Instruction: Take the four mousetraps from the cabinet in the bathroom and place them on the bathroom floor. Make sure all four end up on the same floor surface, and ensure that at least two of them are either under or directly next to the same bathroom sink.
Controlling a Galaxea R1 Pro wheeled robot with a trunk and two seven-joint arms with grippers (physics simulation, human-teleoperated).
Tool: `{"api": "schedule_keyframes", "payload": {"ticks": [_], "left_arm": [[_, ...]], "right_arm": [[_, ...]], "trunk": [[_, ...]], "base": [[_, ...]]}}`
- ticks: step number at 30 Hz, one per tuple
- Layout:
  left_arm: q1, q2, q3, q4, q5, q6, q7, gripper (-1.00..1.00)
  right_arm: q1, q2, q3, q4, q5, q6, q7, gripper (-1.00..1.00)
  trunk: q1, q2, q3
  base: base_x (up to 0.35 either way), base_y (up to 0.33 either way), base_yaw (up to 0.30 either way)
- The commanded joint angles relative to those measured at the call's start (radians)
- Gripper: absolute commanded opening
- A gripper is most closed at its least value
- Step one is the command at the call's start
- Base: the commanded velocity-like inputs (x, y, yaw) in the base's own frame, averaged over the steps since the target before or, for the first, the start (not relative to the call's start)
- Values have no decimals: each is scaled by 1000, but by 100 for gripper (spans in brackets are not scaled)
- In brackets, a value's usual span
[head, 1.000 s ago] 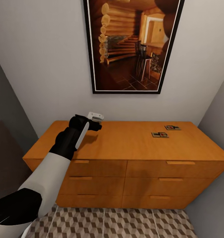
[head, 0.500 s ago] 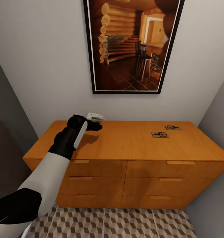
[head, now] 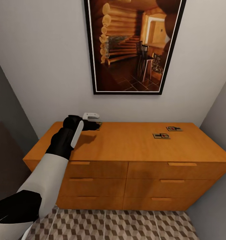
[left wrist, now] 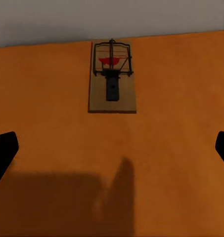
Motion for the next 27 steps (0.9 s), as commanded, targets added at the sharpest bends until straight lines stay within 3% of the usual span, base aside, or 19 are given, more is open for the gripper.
{"api": "schedule_keyframes", "payload": {"ticks": [1, 15, 27], "left_arm": [[-1, 0, 1, -1, 8, 4, 6, 100], [-1, 16, 8, -8, 5, 4, 6, 100], [-1, 14, 8, -8, 6, 5, 5, 100]], "right_arm": [[0, 0, 1, 1, 4, -3, -2, -100], [0, 0, 1, 1, 4, -3, -2, -100], [-1, 0, 1, 1, 4, -3, -1, -100]], "trunk": [[0, 0, -1], [0, 0, -1], [0, 0, -3]], "base": [[0, 0, 0], [0, 0, 0], [4, 0, 0]]}}
